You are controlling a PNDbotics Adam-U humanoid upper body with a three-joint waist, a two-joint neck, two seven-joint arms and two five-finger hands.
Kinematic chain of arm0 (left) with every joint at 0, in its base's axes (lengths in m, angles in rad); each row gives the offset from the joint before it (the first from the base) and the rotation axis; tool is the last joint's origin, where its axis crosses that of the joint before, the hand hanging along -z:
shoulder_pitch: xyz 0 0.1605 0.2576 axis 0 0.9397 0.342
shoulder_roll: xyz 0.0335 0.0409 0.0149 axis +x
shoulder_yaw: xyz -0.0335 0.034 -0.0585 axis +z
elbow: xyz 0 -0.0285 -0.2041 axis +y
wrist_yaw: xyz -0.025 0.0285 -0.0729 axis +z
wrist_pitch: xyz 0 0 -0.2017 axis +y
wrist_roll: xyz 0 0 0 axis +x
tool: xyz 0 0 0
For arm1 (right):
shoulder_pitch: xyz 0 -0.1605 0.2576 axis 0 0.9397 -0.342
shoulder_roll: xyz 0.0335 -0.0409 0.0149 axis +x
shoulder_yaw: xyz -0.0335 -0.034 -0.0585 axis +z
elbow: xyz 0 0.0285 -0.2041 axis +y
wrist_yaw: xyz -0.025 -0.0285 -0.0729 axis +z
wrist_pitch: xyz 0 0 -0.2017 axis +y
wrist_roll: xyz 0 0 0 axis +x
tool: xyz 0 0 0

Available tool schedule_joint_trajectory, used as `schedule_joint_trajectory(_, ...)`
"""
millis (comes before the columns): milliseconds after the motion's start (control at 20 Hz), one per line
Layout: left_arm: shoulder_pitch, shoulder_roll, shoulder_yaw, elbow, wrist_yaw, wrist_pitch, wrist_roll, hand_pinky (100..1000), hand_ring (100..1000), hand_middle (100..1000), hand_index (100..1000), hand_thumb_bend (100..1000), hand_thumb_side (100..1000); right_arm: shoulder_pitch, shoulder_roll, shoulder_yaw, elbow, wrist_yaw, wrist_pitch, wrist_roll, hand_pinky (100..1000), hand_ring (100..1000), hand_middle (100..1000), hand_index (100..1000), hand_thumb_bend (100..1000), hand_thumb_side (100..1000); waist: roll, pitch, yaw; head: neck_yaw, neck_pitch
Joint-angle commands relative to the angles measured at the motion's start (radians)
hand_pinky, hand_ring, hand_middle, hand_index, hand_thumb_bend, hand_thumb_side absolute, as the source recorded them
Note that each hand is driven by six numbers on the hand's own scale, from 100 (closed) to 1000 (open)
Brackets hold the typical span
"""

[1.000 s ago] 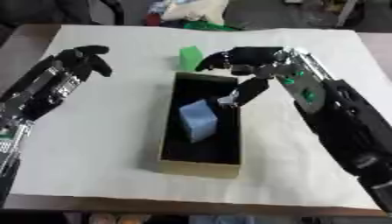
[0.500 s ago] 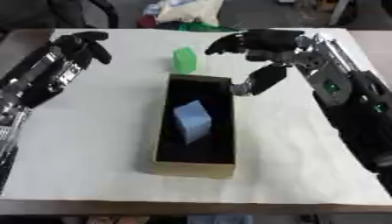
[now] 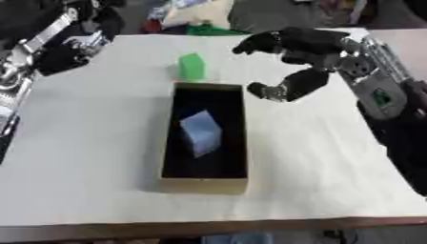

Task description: Pick up objects on the table and place them in the box.

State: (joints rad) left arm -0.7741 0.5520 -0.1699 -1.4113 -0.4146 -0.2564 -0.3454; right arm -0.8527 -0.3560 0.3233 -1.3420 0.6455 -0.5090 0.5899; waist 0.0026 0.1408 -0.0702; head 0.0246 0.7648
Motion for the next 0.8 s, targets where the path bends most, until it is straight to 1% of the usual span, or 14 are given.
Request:
schedule_joint_trajectory(50,-0.082,-0.017,-0.019,0.109,-0.114,0.004,0.001,753,677,651,914,152,828,-0.015,0.0,0.001,-0.019,-0.017,0.001,0.013,829,858,894,982,201,856,0.002,-0.021,-0.009,0.008,0.005)
schedule_joint_trajectory(200,-0.149,-0.065,-0.023,0.234,-0.229,0.004,0.01,745,674,650,912,193,779,-0.016,0.011,0.005,-0.016,-0.02,0.001,0.019,828,858,893,982,190,858,0.003,-0.024,-0.023,0.011,0.003)
schedule_joint_trajectory(300,-0.188,-0.102,-0.018,0.326,-0.301,0.0,0.015,741,669,645,911,215,775,-0.016,0.016,0.006,-0.013,-0.021,0.0,0.022,828,858,893,982,187,861,0.003,-0.024,-0.032,0.011,-0.002)
schedule_joint_trajectory(400,-0.222,-0.133,-0.004,0.42,-0.355,-0.005,0.013,742,671,650,913,250,777,-0.016,0.02,0.007,-0.011,-0.021,0.001,0.024,827,858,892,980,183,863,0.004,-0.025,-0.04,0.013,-0.006)
schedule_joint_trajectory(500,-0.252,-0.157,0.013,0.501,-0.41,-0.011,0.014,746,679,660,919,271,742,-0.017,0.024,0.008,-0.008,-0.021,0.0,0.025,827,858,892,980,178,867,0.006,-0.025,-0.046,0.014,-0.007)
schedule_joint_trajectory(650,-0.282,-0.182,0.038,0.586,-0.483,-0.023,0.019,749,684,666,922,289,755,-0.018,0.029,0.011,-0.005,-0.021,-0.001,0.028,827,858,891,979,177,869,0.007,-0.026,-0.053,0.017,-0.008)
schedule_joint_trajectory(700,-0.289,-0.187,0.044,0.603,-0.503,-0.027,0.022,760,697,682,931,408,812,-0.018,0.03,0.011,-0.004,-0.021,-0.001,0.029,826,858,890,978,175,871,0.008,-0.026,-0.055,0.018,-0.007)
schedule_joint_trajectory(800,-0.31,-0.199,0.058,0.64,-0.566,-0.025,0.031,764,702,687,933,506,822,-0.018,0.035,0.014,-0.002,-0.02,-0.002,0.031,826,857,890,978,171,877,0.01,-0.027,-0.063,0.023,-0.005)
